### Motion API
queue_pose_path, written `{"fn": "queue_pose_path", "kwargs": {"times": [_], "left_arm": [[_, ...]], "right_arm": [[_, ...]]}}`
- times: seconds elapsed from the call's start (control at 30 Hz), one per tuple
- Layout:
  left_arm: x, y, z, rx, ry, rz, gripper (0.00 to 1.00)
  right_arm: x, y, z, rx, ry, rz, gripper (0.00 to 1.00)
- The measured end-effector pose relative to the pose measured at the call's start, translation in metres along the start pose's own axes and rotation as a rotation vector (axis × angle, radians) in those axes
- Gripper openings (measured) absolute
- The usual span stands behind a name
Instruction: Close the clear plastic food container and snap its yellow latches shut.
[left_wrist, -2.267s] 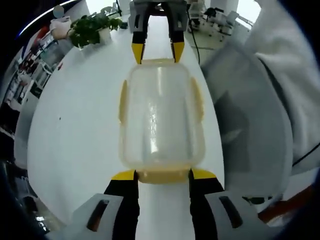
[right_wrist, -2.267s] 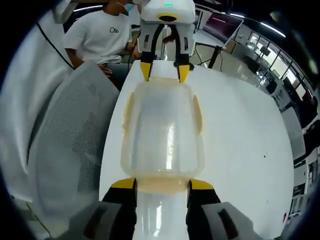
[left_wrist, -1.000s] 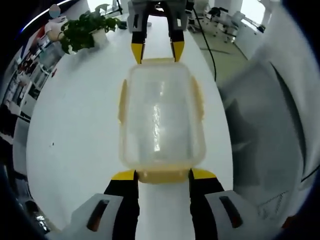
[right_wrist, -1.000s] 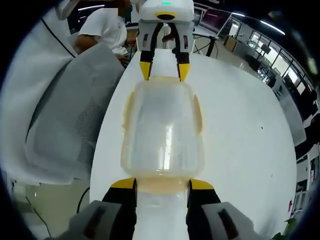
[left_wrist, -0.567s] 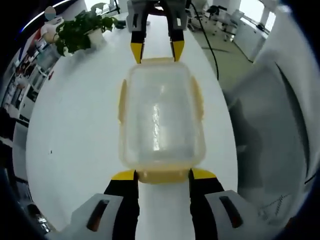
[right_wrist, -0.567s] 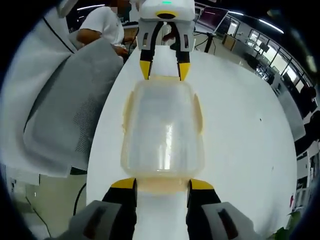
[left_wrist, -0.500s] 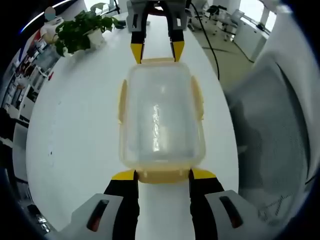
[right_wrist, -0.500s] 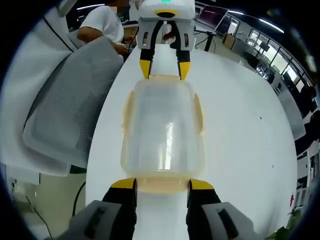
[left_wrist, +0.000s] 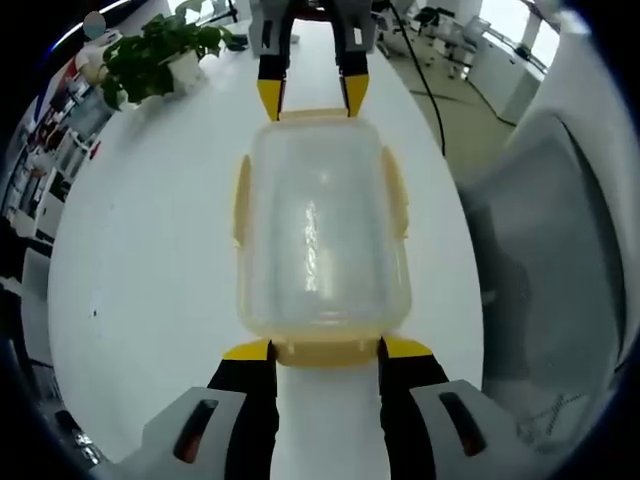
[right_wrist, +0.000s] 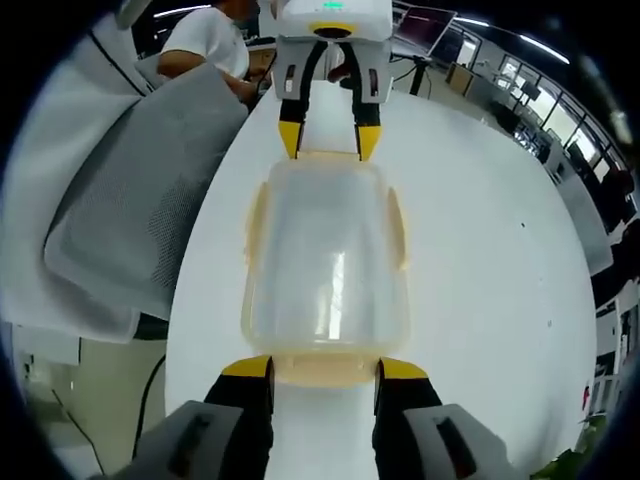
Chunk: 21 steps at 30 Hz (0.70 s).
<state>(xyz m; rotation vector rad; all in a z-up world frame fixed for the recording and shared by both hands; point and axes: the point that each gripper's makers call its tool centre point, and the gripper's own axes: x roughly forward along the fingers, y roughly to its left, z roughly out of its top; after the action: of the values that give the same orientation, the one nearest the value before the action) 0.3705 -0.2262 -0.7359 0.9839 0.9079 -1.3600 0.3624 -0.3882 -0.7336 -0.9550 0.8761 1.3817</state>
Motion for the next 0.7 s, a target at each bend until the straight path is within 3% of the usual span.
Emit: {"fn": "queue_pose_path", "kwargs": {"times": [0.57, 0.7], "left_arm": [[0.0082, -0.0008, -0.002, 0.008, 0.027, -0.009, 0.37], [0.01, -0.002, -0.0038, 0.012, 0.027, -0.012, 0.38]], "right_arm": [[0.0093, 0.0001, -0.0078, -0.007, 0.031, -0.003, 0.38], [0.0091, 0.0052, -0.0078, 0.03, 0.027, 0.027, 0.39]]}}
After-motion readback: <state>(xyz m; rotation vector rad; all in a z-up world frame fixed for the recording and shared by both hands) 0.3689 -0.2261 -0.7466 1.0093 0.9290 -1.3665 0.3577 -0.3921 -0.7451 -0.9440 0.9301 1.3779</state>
